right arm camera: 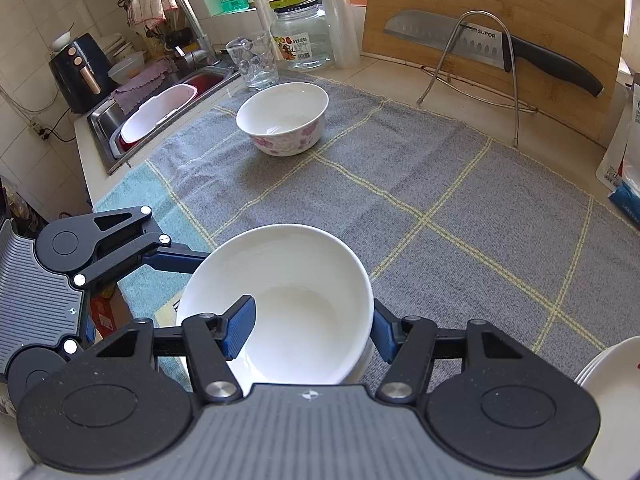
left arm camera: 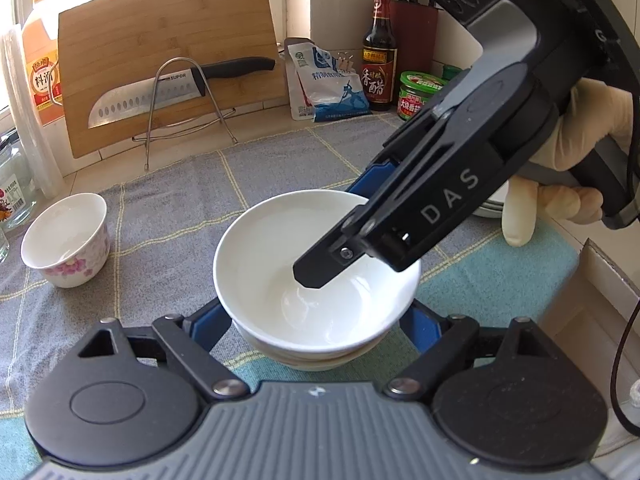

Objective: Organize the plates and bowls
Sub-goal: 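Open the right gripper to release the bowl into the lower bowl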

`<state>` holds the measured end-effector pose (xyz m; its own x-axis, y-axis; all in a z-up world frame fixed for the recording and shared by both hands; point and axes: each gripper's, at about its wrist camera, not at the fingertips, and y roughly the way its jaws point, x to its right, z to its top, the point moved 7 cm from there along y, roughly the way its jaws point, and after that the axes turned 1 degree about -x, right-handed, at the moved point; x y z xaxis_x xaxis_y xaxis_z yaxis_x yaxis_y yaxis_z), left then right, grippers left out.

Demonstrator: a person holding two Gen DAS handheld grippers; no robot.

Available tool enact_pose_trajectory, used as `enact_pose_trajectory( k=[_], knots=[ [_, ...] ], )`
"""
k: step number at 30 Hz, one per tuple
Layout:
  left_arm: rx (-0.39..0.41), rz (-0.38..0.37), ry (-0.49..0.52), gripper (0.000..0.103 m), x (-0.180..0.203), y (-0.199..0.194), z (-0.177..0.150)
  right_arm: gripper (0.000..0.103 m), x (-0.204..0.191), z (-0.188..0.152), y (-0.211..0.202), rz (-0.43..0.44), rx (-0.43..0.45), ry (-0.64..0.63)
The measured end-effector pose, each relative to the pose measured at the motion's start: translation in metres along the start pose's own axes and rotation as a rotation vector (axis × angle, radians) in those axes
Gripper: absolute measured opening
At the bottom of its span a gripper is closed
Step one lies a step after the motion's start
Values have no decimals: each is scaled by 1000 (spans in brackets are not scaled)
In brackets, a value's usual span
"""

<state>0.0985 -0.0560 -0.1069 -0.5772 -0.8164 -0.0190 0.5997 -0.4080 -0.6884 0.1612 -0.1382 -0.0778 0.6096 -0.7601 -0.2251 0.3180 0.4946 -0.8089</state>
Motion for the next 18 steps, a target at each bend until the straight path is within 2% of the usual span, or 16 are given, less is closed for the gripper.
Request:
enact_pose_trajectory(
  k=[14,15,17,18],
  knots=[
    [-12,6,4,90,1,6,0,70,1,0,3,-4,2,-1],
    [-14,4,3,90,1,7,-1,71,0,-1,4,-3,0,-5],
    [-15,6,2,93,0,9,-1,82,-1,-1,3,-2,6,-14],
    [-14,5,-3,94,-1,9,-1,92,-2,0,2,0,13,-18]
  ],
)
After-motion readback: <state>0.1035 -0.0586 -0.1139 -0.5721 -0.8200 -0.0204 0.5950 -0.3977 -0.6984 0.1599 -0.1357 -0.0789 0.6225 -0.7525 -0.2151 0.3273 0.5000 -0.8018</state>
